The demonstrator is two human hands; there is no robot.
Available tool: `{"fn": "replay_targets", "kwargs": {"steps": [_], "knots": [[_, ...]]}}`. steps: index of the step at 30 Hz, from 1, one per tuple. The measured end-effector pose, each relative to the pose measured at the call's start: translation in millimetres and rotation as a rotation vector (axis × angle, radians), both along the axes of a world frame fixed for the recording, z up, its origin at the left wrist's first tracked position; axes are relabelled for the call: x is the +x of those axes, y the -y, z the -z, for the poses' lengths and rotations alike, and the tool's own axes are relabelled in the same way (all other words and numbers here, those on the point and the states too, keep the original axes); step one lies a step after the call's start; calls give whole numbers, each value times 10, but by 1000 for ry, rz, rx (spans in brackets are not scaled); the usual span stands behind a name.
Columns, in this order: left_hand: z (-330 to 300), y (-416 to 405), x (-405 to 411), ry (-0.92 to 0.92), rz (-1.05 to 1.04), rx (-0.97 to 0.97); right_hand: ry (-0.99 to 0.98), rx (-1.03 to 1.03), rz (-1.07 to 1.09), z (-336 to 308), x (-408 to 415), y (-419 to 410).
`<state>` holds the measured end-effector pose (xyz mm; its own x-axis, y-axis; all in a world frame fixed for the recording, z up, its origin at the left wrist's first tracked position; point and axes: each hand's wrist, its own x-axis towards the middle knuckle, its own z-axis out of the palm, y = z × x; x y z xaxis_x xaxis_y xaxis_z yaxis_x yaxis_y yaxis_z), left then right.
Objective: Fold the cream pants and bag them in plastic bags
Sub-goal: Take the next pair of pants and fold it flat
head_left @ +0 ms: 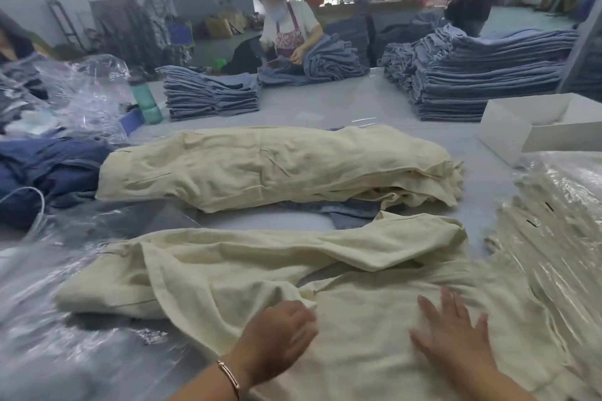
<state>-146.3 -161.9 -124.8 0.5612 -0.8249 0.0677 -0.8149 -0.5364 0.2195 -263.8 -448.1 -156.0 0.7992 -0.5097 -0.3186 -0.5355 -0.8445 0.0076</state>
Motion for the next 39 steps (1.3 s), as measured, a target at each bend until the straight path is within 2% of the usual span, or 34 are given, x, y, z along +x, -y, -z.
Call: {"fn": "replay_targets", "kwargs": {"steps": [3,5,7,11,15,17,20,22,24,26,29,35,39], "knots": [[-77,-603,367,125,-249,-170,458,-40,-138,-176,240,-391],[-95,-1042,629,91,-467,-174,770,-30,-324,-241,419,-782],[-76,-1443,919,61,-645,-76,845,57,-491,-356,669,-1260],[-69,-2033,1410,-16,-732,126,825,219,-734,-475,1260,-2217],[-89,-2494,1819,-50,-823,202,627,236,-709,-409,1874,-2980],[-100,-2703,2024,-188,-973,75,452,222,-644,-304,2152,-3272],[-135,-2889,2342,-523,-1230,-428,380,235,-534,-220,2491,-3607],[-127,-2931,2522,-746,-1319,-675,368,270,-476,-200,2668,-3765],[-99,-2938,2645,-893,-1352,-743,305,300,-398,-193,2806,-3895],[-46,-2947,2702,-967,-1329,-664,235,391,-270,-199,2893,-3997],[27,-2980,2709,-1042,-1218,-523,280,528,-236,-282,2880,-4081],[-24,-3118,2676,-991,-1229,-738,388,540,-619,-442,2641,-4094],[-606,-3078,2501,-801,-1123,-953,503,528,-652,-639,2481,-4056]]}}
